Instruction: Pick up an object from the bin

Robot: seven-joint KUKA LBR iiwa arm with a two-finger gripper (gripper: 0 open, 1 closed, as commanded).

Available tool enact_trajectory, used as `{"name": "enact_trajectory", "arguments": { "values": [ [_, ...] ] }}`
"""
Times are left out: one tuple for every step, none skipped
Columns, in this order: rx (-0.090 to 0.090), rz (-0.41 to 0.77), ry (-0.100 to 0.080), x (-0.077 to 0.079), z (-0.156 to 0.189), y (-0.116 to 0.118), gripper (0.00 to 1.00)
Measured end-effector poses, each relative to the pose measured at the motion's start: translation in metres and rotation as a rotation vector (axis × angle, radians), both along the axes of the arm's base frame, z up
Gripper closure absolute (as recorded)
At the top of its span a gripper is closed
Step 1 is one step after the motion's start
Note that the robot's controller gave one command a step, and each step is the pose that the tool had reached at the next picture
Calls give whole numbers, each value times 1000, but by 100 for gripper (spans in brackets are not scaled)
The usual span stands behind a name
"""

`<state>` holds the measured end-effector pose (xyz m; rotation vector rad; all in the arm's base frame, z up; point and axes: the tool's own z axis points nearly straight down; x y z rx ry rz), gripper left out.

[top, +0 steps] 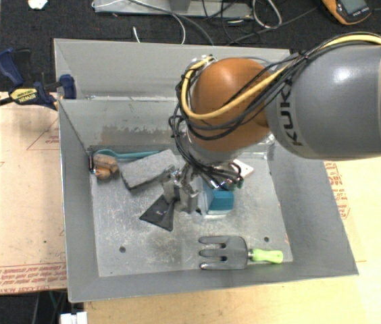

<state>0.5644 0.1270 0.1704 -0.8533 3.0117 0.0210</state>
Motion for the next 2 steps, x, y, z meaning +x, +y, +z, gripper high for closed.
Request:
{"name": "enact_trajectory", "arguments": {
  "values": [
    [-1,56,-8,5,12,-6,100],
    [-1,0,-3,-1,76,-10,100]
  ]
}}
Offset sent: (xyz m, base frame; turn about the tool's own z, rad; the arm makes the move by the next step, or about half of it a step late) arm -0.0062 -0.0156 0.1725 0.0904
